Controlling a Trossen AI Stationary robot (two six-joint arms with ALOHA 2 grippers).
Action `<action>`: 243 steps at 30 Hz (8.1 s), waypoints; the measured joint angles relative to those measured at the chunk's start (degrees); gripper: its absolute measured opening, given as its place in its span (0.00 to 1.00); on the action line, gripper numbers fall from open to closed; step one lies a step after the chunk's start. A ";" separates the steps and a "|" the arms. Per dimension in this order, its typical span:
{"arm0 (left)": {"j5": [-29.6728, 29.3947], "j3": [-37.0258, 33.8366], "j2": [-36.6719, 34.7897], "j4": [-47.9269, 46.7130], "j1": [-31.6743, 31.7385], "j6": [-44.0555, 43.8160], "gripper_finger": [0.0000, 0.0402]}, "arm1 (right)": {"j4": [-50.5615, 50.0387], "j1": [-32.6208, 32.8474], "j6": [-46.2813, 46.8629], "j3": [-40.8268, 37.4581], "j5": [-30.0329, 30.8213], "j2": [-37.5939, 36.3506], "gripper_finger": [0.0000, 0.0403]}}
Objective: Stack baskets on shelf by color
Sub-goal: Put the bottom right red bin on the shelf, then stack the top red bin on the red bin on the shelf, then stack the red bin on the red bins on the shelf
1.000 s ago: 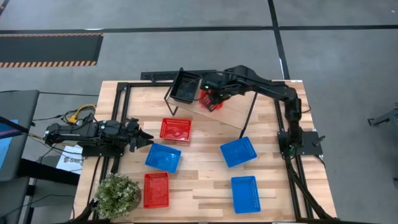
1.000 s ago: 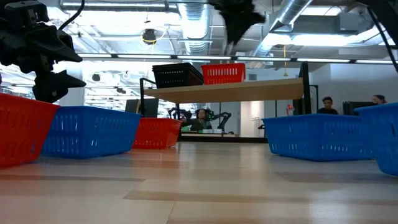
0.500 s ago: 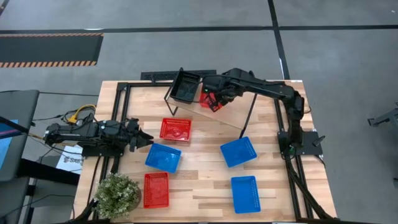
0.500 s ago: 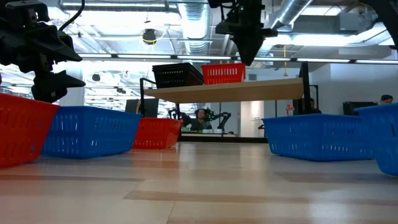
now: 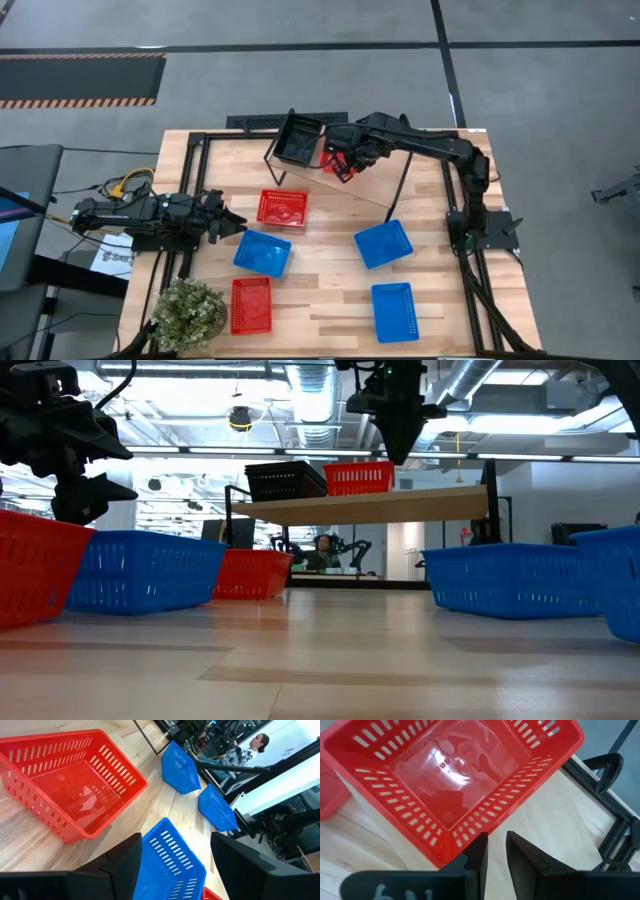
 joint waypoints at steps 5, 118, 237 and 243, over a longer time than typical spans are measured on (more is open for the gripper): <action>-0.04 -0.01 0.00 0.00 0.00 0.00 0.56 | 0.07 0.14 0.00 0.00 -0.04 0.01 0.22; 0.28 0.00 0.55 -0.39 0.00 -1.62 0.56 | 51.52 13.96 28.52 -14.27 -8.29 17.48 0.37; -9.31 -0.09 0.76 1.38 0.02 -10.21 0.56 | 9.83 -28.50 -51.62 6.64 -56.84 -6.84 0.42; -4.39 -0.17 0.76 2.25 0.02 -10.23 0.56 | 2.55 -12.31 -44.39 7.62 -58.96 -6.98 0.40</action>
